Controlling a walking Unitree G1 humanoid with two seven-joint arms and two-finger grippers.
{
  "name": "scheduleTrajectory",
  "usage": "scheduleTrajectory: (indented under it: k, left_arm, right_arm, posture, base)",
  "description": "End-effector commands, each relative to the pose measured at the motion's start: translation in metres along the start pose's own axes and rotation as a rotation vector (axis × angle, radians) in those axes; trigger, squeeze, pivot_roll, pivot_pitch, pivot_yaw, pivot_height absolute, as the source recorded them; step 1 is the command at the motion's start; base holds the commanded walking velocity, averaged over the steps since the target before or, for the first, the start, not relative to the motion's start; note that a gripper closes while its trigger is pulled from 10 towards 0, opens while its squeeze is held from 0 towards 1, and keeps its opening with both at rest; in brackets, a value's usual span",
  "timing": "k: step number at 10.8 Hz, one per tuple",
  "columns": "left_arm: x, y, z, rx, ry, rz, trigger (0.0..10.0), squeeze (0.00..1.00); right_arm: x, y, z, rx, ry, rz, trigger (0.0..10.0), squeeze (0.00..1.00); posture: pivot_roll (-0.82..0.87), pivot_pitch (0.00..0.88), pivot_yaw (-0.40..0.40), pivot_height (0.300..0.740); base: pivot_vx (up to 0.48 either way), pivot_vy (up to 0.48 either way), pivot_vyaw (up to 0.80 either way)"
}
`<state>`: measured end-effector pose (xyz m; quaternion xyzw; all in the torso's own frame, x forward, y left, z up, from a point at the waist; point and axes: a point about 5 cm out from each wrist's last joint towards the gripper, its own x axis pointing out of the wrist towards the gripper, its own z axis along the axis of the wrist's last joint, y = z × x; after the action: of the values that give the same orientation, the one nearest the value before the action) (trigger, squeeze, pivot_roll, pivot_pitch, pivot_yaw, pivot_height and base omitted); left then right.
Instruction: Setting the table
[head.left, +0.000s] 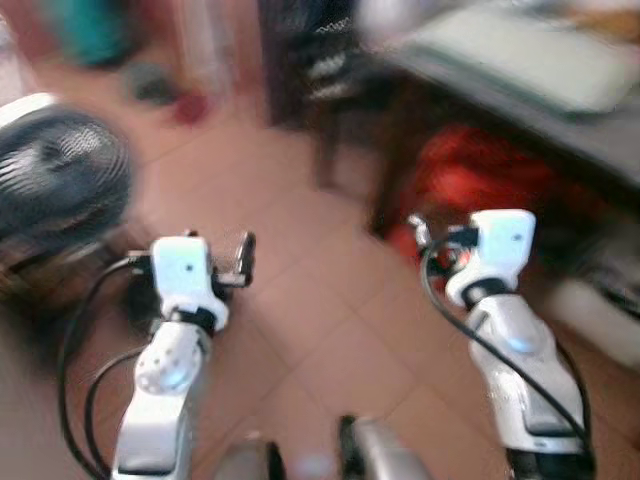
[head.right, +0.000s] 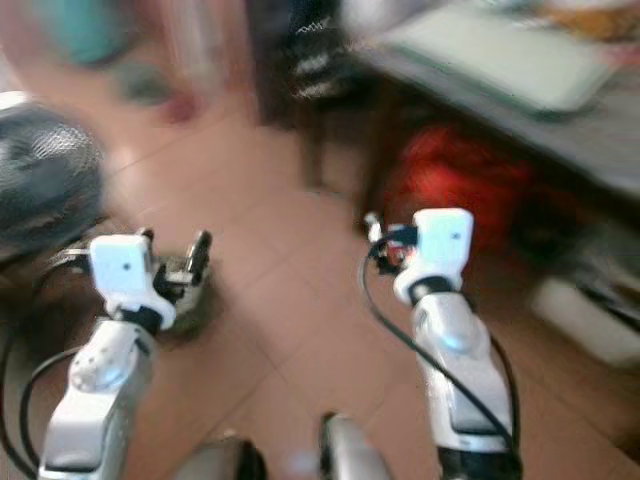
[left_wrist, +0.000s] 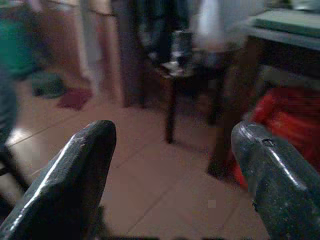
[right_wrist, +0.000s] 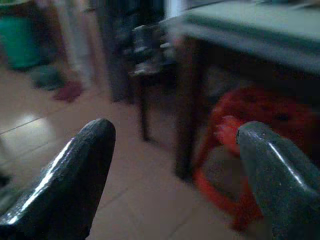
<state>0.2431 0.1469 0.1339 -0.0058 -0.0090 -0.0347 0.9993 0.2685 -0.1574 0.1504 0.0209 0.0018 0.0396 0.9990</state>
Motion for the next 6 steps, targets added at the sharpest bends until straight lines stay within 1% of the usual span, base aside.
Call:
scheduleTrajectory:
  k: [1,3,4,6]
  left_arm:
    - [-0.0008,0.0030,0.0009,0.001,0.001,0.008,10.0,0.00]
    - [-0.0001,0.0024,0.0019,0.004,-0.007,0.017,10.0,0.00]
    - [0.0000,0.0019,0.0024,0.018,-0.014,0.018,10.0,0.00]
    - [0.0000,0.0027,0.0033,0.008,-0.015,0.014,10.0,0.00]
  right_arm:
    - [-0.0028,0.0025,0.0026,-0.001,-0.008,0.003,10.0,0.00]
    - [-0.0035,0.0035,0.0040,-0.003,-0.012,0.004,10.0,0.00]
    - [-0.0041,0.0034,0.0043,-0.002,-0.014,0.001,10.0,0.00]
    - [-0.0061,0.0031,0.0053,-0.002,-0.021,-0.005,10.0,0.00]
  posture:
    - [-0.07,0.147,0.042,0.740]
    - [-0.07,0.150,0.042,0.740]
    - [-0.07,0.151,0.042,0.740]
    - [-0.07,0.149,0.044,0.740]
  base:
    - [0.000,-0.326,-0.80]
    - [0.000,0.000,-0.80]
    - [0.000,0.000,-0.80]
    - [0.000,0.000,-0.80]
